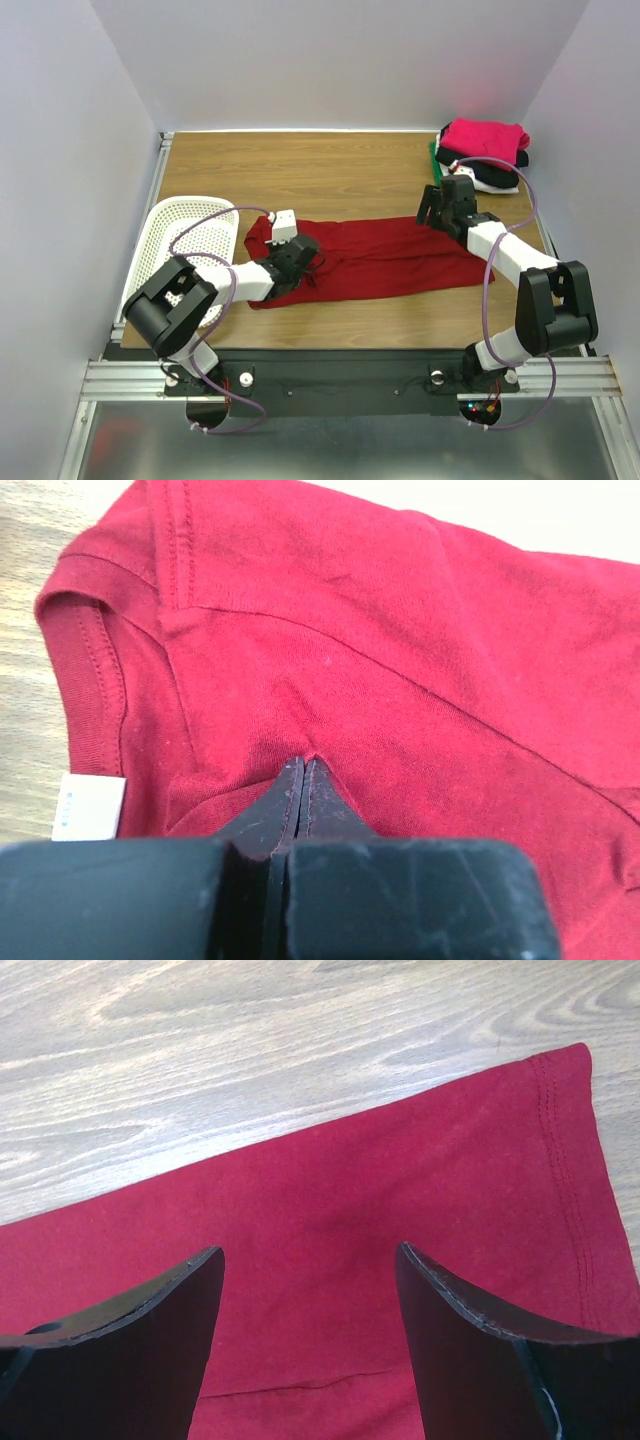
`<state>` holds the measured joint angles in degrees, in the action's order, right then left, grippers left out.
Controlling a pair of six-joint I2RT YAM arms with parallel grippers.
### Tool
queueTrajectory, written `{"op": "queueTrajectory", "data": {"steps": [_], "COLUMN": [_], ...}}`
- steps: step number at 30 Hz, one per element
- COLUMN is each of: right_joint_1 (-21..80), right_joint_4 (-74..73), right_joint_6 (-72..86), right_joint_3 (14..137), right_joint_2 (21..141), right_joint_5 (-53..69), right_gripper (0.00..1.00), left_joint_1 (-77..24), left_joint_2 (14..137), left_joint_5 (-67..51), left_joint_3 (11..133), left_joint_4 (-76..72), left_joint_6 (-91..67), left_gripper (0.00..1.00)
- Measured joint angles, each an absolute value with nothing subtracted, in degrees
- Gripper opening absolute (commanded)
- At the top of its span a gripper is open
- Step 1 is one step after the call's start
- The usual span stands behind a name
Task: Fold and stack the t-shirts
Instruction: Fold the tshirt
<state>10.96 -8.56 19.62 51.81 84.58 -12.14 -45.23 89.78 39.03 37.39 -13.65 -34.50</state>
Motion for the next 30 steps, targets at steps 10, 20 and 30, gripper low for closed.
{"op": "queueTrajectory", "data": {"steps": [10,20,30], "right_joint_1": [11.0,11.0,11.0], "right_joint_4": [-8.5,-8.5,-8.5], "right_joint_6": [19.6,19.2,19.2], "right_joint_3": [51.8,51.8,51.8], "right_joint_2": [84.6,84.8,84.8], "right_joint_5": [-12.0,-11.9,-11.9], "right_gripper": [0.75,0.75,0.75], "left_joint_1": [-45.3,-45.3,-46.9], "left_joint_2": [76.2,67.4,59.2], "left_joint_5": [38.9,35.9,33.9], "left_joint_3": [33.1,28.0,24.5], "left_joint_4": [-11.7,-6.4,-0.1], "left_joint_6": [-36.1,-40.2,-46.1], "left_gripper": [0.00,0.00,0.04]}}
